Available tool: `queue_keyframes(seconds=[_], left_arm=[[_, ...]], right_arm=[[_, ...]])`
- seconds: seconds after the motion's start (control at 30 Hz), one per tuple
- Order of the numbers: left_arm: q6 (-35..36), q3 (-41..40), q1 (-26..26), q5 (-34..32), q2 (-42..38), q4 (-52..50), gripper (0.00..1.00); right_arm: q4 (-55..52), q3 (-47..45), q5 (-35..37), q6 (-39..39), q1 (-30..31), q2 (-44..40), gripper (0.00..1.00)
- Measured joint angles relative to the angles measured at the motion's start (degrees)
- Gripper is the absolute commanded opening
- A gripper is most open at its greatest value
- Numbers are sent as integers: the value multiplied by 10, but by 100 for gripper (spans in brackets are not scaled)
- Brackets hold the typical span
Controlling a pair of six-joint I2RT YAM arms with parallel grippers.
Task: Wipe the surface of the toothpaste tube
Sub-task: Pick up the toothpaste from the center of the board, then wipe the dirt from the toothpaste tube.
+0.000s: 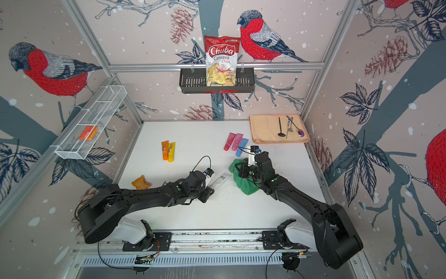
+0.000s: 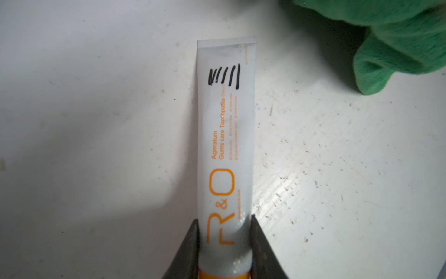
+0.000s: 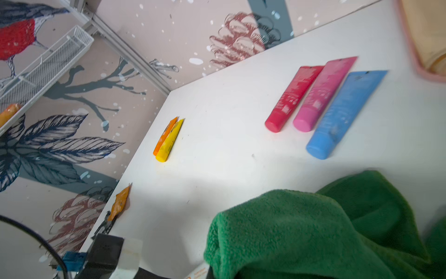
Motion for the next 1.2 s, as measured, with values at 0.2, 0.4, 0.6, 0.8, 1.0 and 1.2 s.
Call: queue_keyframes(seconds=[0.2, 0.4, 0.6, 0.8, 1.0, 1.2], left_arm=[[2, -25, -24, -33, 6, 35, 35], [0, -37, -41, -69, 10, 57, 32], [-12, -38, -50, -95, 35, 103, 25], [-15, -57, -55, -107, 28, 134, 22], [-15, -58, -56, -111, 28, 137, 21], [-14, -55, -59, -122, 34, 136, 21]], right_arm=[[16, 35, -25, 0, 52, 116, 1], [21, 71, -26, 0, 110, 201, 0], [0, 106, -4, -4, 162, 249, 0], [-50, 121, 67, -24, 136, 260, 0], [-104, 139, 139, -53, 79, 269, 0], [-118, 135, 169, -75, 97, 258, 0]])
